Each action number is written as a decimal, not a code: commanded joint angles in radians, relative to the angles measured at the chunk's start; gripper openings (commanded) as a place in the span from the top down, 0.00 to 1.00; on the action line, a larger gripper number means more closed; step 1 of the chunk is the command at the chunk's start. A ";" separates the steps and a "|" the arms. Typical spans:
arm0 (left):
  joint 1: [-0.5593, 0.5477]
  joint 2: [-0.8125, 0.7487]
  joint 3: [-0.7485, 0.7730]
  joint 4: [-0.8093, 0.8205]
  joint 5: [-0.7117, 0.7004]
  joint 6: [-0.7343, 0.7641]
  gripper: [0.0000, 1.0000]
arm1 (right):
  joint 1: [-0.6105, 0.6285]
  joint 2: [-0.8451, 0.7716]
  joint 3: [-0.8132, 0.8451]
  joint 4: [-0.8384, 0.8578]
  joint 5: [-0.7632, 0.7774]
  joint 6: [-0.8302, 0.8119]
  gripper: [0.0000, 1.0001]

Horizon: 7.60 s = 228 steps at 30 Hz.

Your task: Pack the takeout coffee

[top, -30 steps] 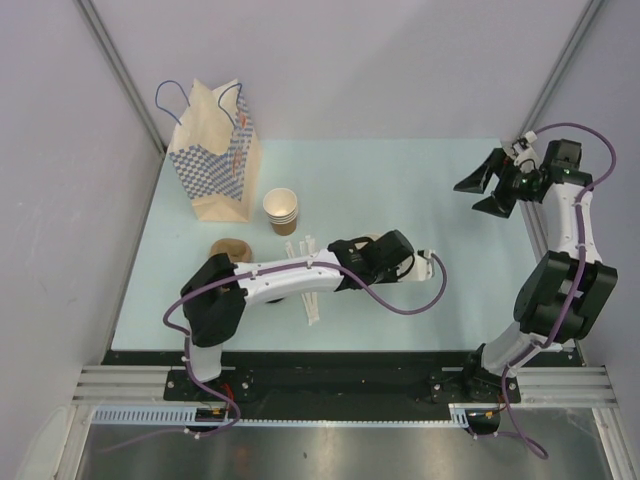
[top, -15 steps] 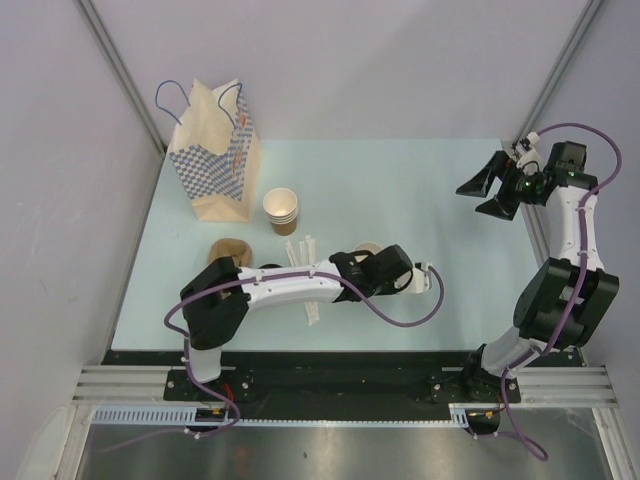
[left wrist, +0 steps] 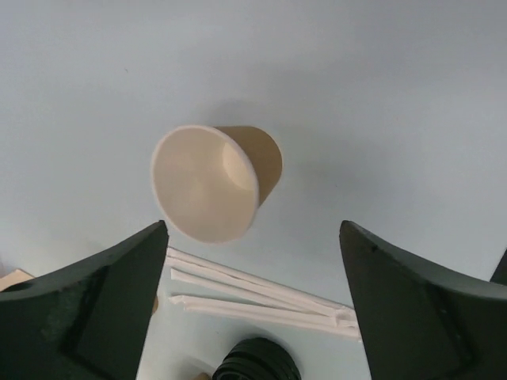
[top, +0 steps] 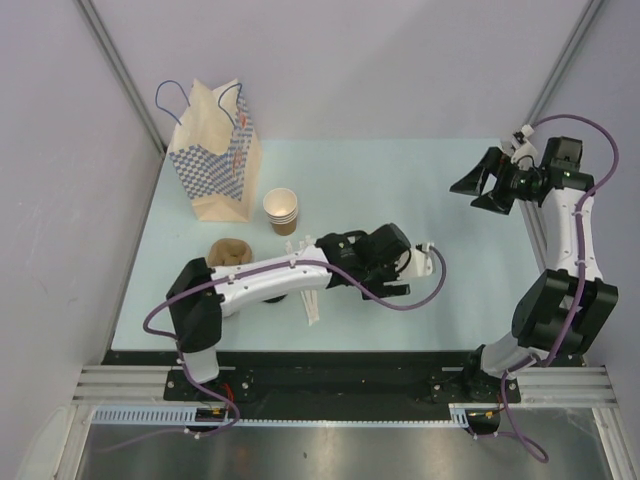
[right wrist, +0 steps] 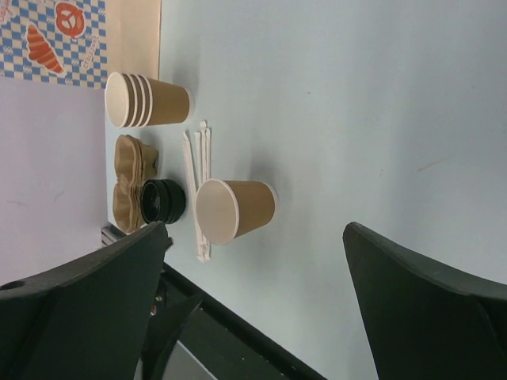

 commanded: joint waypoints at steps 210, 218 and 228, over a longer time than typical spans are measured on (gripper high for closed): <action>0.633 -0.604 -0.138 0.554 0.786 -0.409 0.42 | 0.647 -0.397 -0.223 0.966 -0.206 0.492 1.00; 0.556 -0.633 -0.158 0.528 0.809 -0.315 0.53 | 0.672 -0.397 -0.224 0.921 -0.232 0.461 1.00; 0.522 -0.616 -0.165 0.505 0.834 -0.323 0.59 | 0.681 -0.392 -0.226 0.932 -0.228 0.455 1.00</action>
